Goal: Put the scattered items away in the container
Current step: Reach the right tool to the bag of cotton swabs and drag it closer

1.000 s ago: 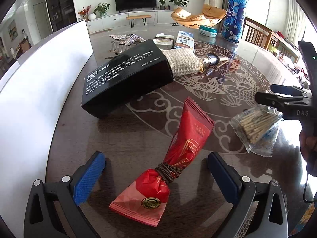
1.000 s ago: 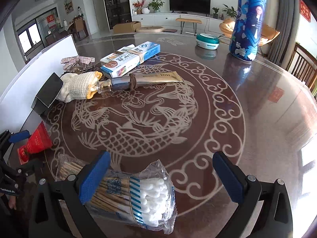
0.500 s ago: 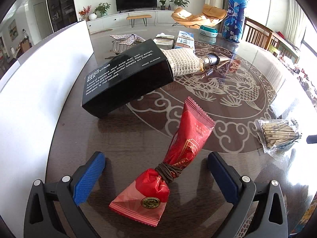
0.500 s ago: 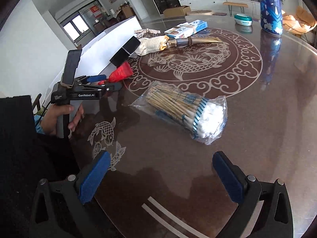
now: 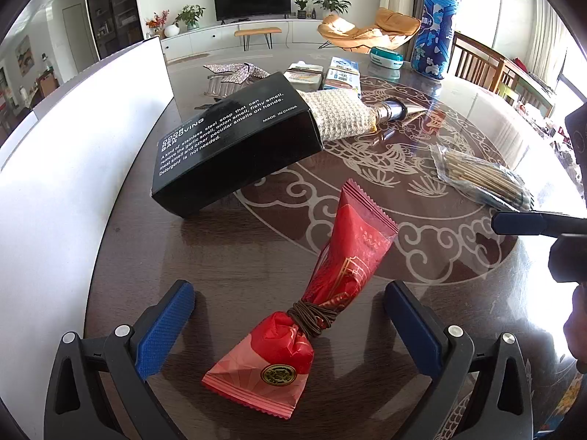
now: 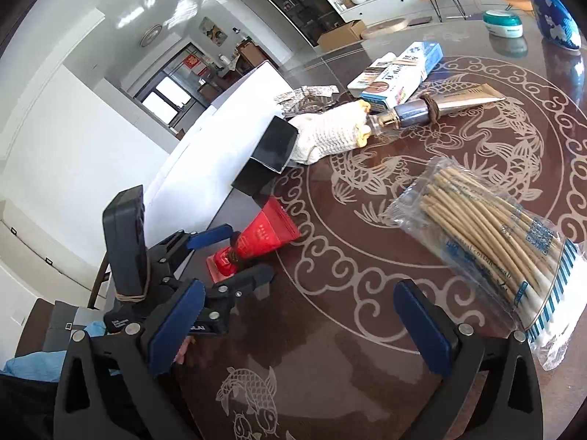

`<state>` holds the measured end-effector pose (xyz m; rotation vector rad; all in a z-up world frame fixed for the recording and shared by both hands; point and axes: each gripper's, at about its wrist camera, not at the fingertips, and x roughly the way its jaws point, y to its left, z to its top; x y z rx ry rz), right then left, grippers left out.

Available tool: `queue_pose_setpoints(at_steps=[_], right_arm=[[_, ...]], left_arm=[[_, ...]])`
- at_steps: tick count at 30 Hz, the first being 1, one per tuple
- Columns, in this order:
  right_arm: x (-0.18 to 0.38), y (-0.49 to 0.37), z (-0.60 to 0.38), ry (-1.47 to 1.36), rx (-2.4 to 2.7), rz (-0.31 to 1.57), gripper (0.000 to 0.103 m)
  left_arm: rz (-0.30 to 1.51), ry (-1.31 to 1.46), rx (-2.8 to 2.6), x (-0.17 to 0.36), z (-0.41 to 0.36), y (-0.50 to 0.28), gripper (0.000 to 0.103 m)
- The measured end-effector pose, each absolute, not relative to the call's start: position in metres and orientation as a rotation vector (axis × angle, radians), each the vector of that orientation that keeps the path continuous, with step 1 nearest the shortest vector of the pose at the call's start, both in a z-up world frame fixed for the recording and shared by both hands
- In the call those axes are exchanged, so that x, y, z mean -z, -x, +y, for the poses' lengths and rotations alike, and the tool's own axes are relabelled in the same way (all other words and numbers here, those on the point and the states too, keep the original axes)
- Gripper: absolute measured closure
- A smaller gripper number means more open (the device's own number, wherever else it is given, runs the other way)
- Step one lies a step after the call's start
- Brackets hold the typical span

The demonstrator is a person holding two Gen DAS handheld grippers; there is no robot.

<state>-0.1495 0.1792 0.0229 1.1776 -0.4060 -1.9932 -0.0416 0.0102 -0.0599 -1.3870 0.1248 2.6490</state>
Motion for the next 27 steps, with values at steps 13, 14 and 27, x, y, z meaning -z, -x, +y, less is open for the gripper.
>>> queue_pose_setpoints(at_steps=[13,14,27], right_arm=[[-0.037,0.18,0.226,-1.085,2.122,0.361,0.0],[-0.029,0.183,0.222,-1.098,2.118,0.379,0.0],[-0.001,0.187,0.208,-1.14,2.207,0.432,0.0]], left_arm=[[0.126,1.387,-2.649,0.06,0.01,0.042,0.0],[0.126,1.387,-2.649,0.06,0.01,0.042,0.0],[0.125,1.387,-2.649,0.06,0.01,0.042,0.0]])
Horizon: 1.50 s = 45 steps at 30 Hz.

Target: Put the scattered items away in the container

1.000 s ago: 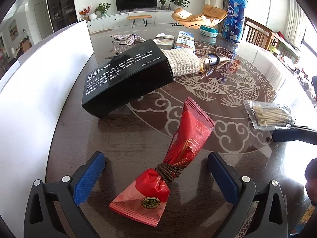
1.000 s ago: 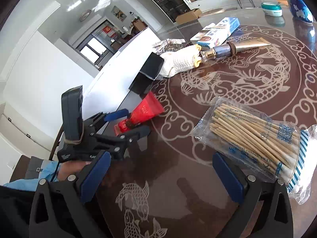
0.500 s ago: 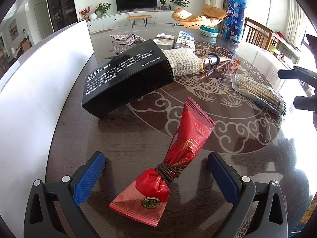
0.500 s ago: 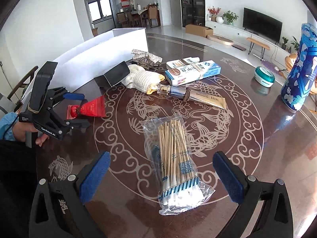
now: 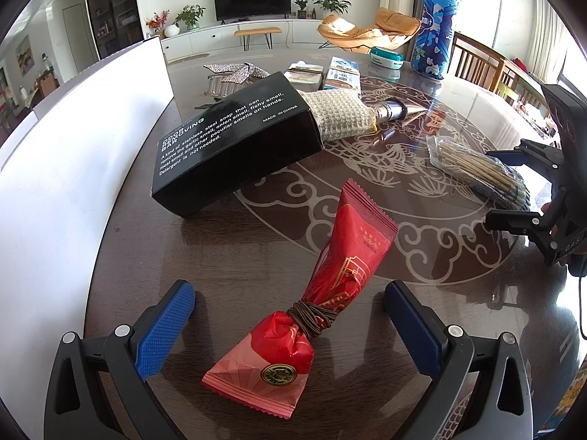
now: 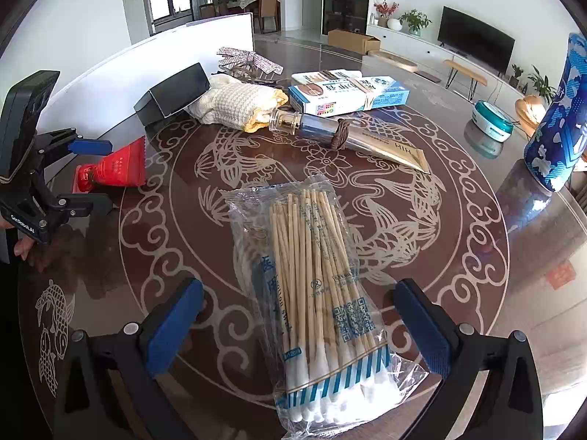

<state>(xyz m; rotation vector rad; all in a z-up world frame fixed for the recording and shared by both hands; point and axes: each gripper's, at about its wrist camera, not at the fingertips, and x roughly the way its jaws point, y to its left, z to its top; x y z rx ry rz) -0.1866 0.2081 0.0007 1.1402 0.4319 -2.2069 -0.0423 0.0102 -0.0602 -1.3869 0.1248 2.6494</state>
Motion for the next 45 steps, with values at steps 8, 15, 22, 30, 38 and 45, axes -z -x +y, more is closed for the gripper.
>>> queue_pose_setpoints(at_steps=[8,15,22,30,38,45], right_arm=[[-0.001,0.187,0.208,-1.14,2.207,0.432,0.0],[-0.001,0.187,0.208,-1.14,2.207,0.432,0.0],[-0.001,0.187,0.208,-1.14,2.207,0.432,0.0],[-0.001,0.187,0.209,-1.14,2.207,0.432,0.0],[-0.001,0.185,0.21,-1.151,2.199,0.439,0.0],[-0.017,0.183,0.22,-1.267,2.097,0.489,0.068]], left_arm=[[0.125,1.387,-2.651,0.06,0.01,0.042,0.0],[0.126,1.387,-2.65,0.06,0.01,0.042,0.0],[0.125,1.387,-2.651,0.06,0.01,0.042,0.0],[0.234,1.342,-2.51,0.059,0.006,0.034,0.0],[0.307,1.367,-2.401,0.045,0.013,0.032,0.071],[0.168,1.384,-2.457,0.045,0.01,0.023,0.079]])
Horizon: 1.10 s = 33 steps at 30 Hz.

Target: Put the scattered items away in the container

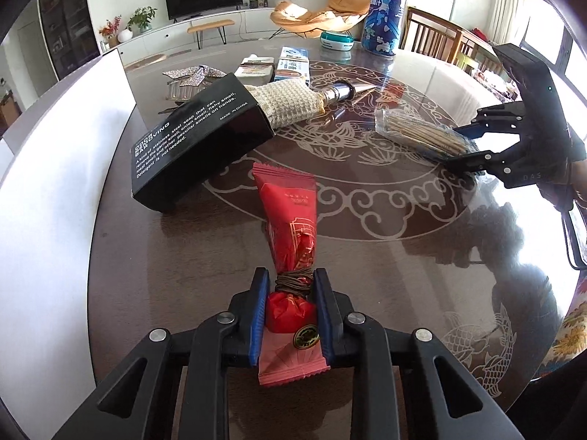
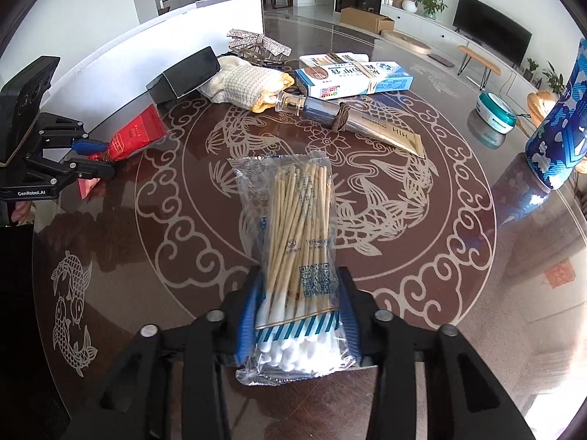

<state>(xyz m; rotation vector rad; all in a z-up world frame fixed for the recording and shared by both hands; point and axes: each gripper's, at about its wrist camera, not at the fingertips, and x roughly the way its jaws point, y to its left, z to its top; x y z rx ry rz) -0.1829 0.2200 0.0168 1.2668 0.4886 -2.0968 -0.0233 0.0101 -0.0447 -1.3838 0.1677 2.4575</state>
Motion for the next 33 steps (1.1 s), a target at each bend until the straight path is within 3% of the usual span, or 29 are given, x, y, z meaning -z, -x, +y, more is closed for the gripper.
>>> queue_pose_setpoints(at_steps=[3,7,14,20,25,33], right_arm=[[-0.025,0.176,0.226,-1.288,2.117,0.499,0.07],[-0.052,0.16,0.234,-1.242,2.163,0.312,0.07],[-0.085,0.155,0.191,-1.196,2.15,0.215,0.071],[-0.14,0.169,0.089,-1.038,2.05,0.18,0.071],[-0.168,0.167,-0.033,-0.906,1.908,0.249,0.071],[-0.131,0.139,-0.193,-0.944,1.657,0.345,0.07]], left_arm=[[0.121,1.356,-2.475,0.039,0.012,0.016,0.079],[0.071,1.272,-2.515,0.019,0.012,0.004,0.079],[-0.106,1.201,-2.573,-0.02,-0.017,0.0,0.079],[-0.203,1.134,-2.723,-0.072,-0.093,-0.023,0.079],[-0.318,1.189,-2.876,-0.083,-0.192,-0.038,0.079],[-0.494,1.401,-2.994,-0.053,-0.308,-0.053,0.079]])
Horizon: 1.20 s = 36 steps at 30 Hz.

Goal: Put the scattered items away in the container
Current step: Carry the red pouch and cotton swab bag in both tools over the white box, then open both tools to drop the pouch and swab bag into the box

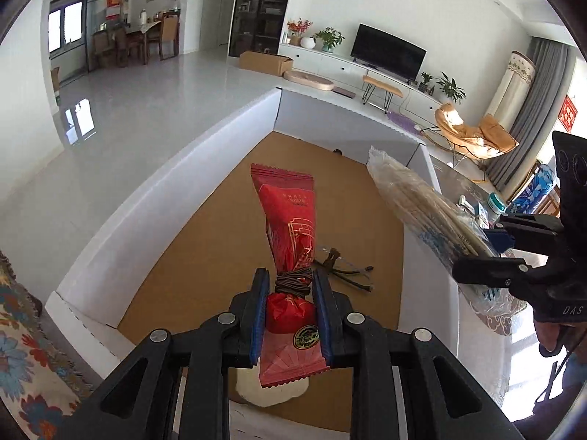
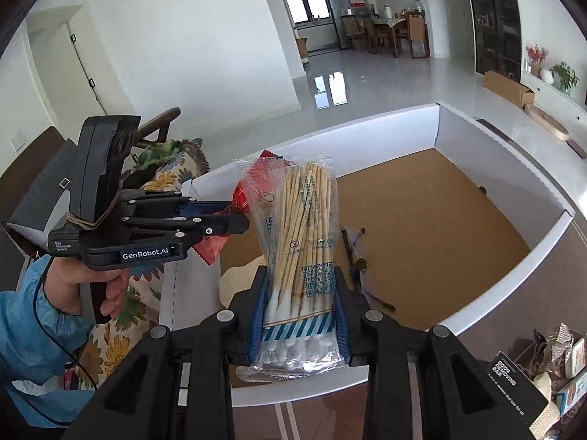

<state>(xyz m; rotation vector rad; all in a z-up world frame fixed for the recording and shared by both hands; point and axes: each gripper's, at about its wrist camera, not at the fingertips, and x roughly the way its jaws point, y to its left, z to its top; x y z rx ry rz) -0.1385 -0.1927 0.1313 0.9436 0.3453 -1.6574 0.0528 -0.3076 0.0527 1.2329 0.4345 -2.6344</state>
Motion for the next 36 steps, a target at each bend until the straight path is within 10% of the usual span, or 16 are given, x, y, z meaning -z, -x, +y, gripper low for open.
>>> queue_pose_setpoints(at_steps=[5,9,13,23,36], right_arm=[[-0.087,0.116,-0.233,-0.987,1.562,0.472,0.066],[-0.076,0.113,-0.232,-0.984,1.552,0.464,0.0],[-0.094,0.128,-0.199,-0.907,1.64,0.343,0.0],[-0.092,0.189,0.019,-0.893,2.127,-0.133,0.0],[0.004,0.164,0.21,-1.335,2.689,0.235,0.0]], left_arm=[[0.45,-1.298,2.556,-0.029,-0.324,-0.055,0.078],[0.496,-1.308,2.52,-0.017,-0.324,-0.057,0.067],[0.422,-1.232,2.54,-0.025,-0.305,-0.06,0.036],[0.226,-1.166,2.948,-0.071,-0.154,-0.038,0.024],[-0.057,-1.602,3.013,0.036,0.034,0.021,0.016]])
